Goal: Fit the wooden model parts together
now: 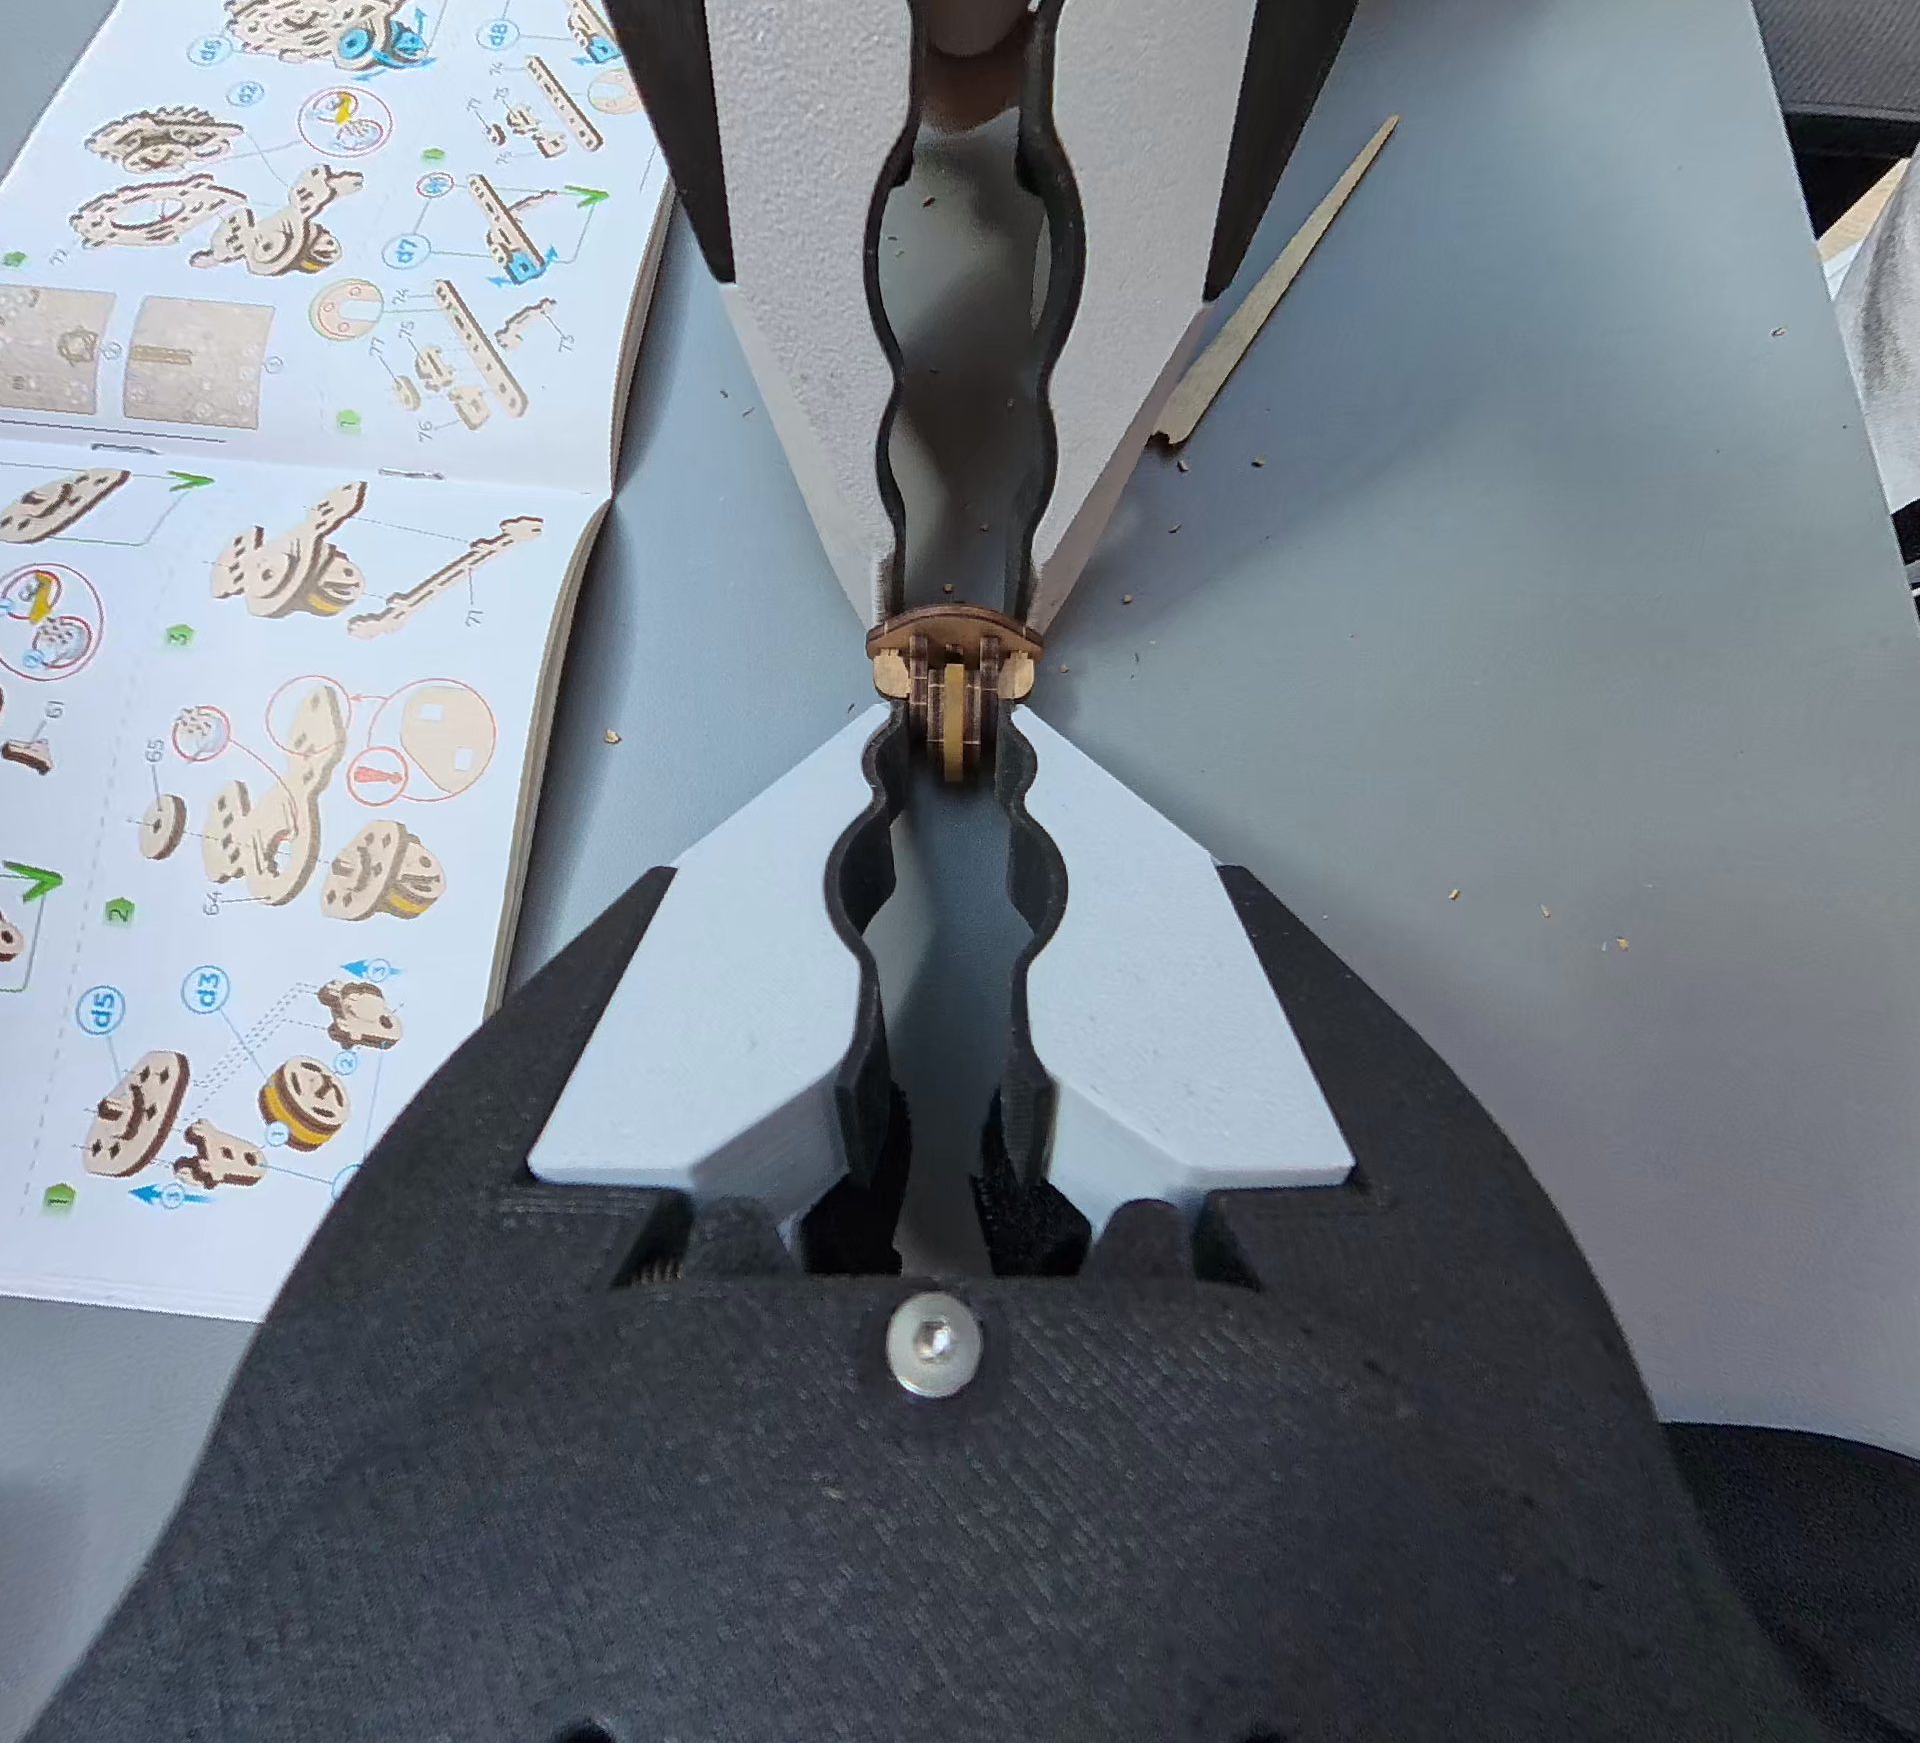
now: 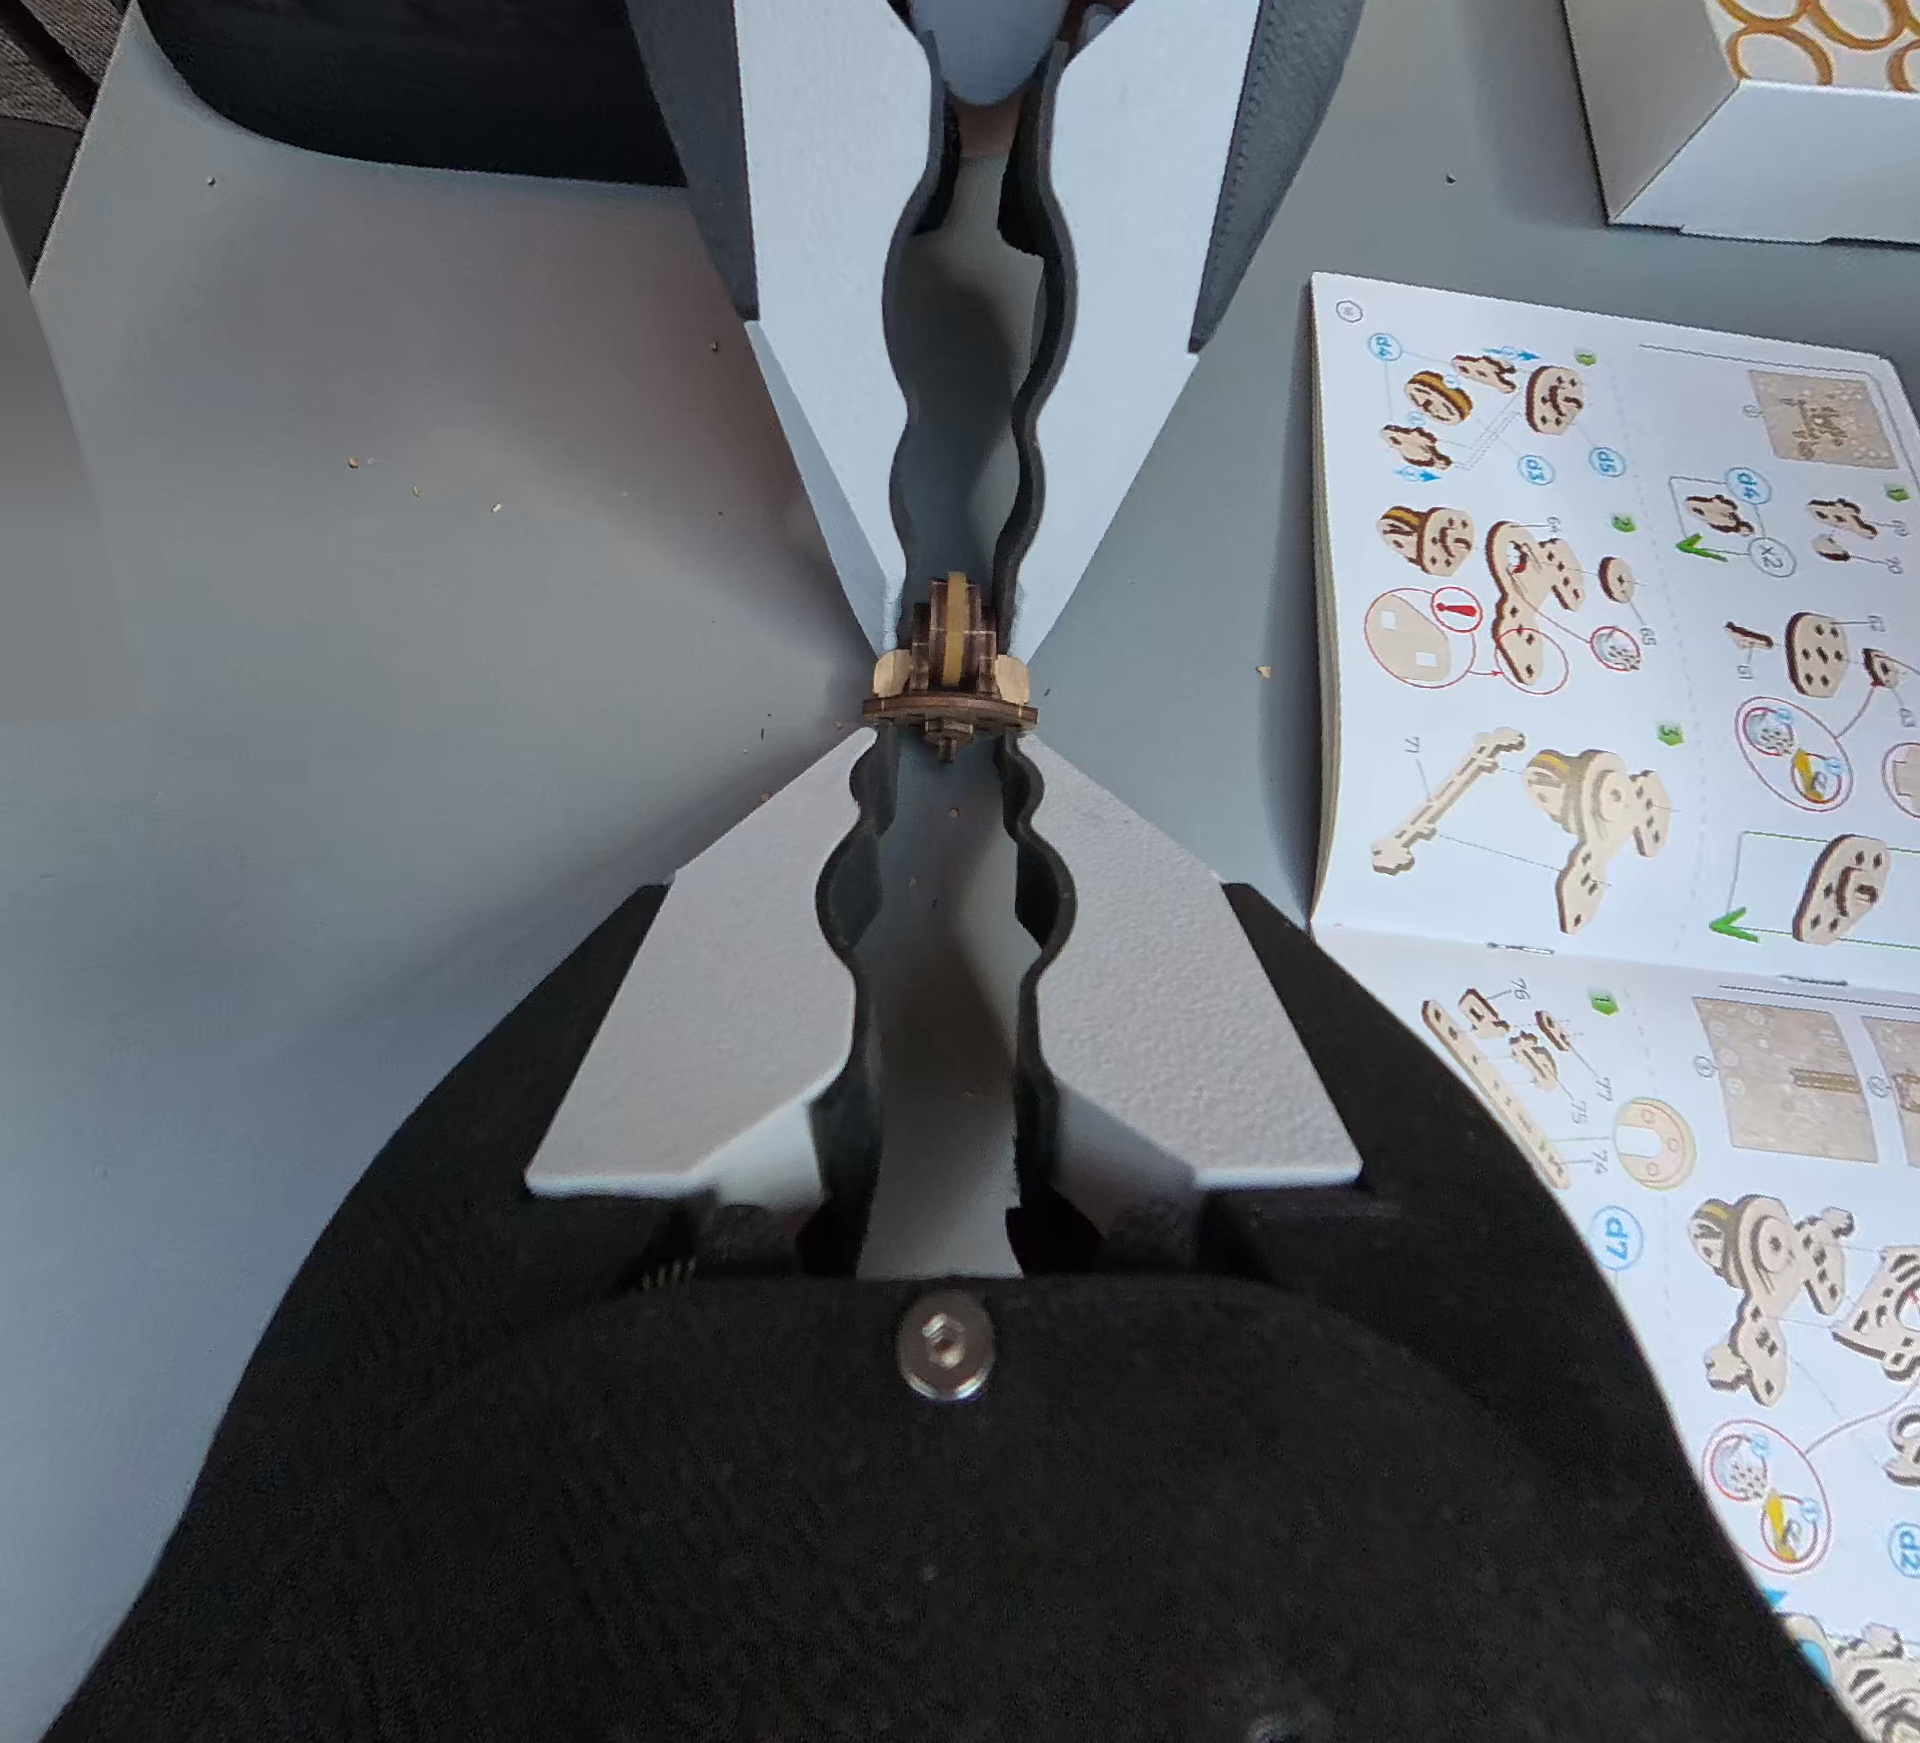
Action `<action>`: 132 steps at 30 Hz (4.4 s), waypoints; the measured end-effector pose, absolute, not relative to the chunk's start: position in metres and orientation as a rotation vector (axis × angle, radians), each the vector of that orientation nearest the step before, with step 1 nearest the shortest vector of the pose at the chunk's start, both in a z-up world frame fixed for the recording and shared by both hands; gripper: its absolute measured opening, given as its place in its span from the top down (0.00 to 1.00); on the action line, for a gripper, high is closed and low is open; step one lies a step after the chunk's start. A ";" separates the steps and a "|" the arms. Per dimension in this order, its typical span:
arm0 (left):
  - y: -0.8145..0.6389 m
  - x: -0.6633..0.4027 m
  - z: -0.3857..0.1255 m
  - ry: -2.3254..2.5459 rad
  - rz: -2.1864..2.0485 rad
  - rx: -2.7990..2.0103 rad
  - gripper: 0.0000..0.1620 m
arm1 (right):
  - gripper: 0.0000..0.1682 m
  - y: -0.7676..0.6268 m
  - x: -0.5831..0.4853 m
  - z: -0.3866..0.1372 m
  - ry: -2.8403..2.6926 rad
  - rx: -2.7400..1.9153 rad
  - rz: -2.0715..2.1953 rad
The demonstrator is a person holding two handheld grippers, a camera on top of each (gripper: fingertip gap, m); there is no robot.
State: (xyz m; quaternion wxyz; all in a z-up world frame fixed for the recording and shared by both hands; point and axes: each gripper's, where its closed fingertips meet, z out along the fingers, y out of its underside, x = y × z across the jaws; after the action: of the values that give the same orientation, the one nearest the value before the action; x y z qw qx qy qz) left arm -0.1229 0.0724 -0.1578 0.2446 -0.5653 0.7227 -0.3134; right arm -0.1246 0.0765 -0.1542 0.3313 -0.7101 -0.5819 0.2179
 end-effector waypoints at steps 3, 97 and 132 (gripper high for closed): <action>0.073 -0.123 -0.158 1.975 -0.863 -1.550 0.92 | 0.92 0.077 -0.126 -0.153 -1.519 -1.835 0.586; 0.059 -0.124 -0.124 1.831 -1.334 -1.705 0.89 | 0.84 0.062 -0.117 -0.119 -1.799 -1.256 0.353; 0.080 -0.133 -0.109 1.789 -1.081 -1.456 0.87 | 0.92 0.080 -0.112 -0.150 -1.663 -1.702 0.548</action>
State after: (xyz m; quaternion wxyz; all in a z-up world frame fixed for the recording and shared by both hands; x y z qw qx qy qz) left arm -0.1331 0.0799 -0.1091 0.2930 -0.5464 0.6714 -0.4059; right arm -0.1118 0.0800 -0.1496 0.3427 -0.6547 -0.6399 0.2108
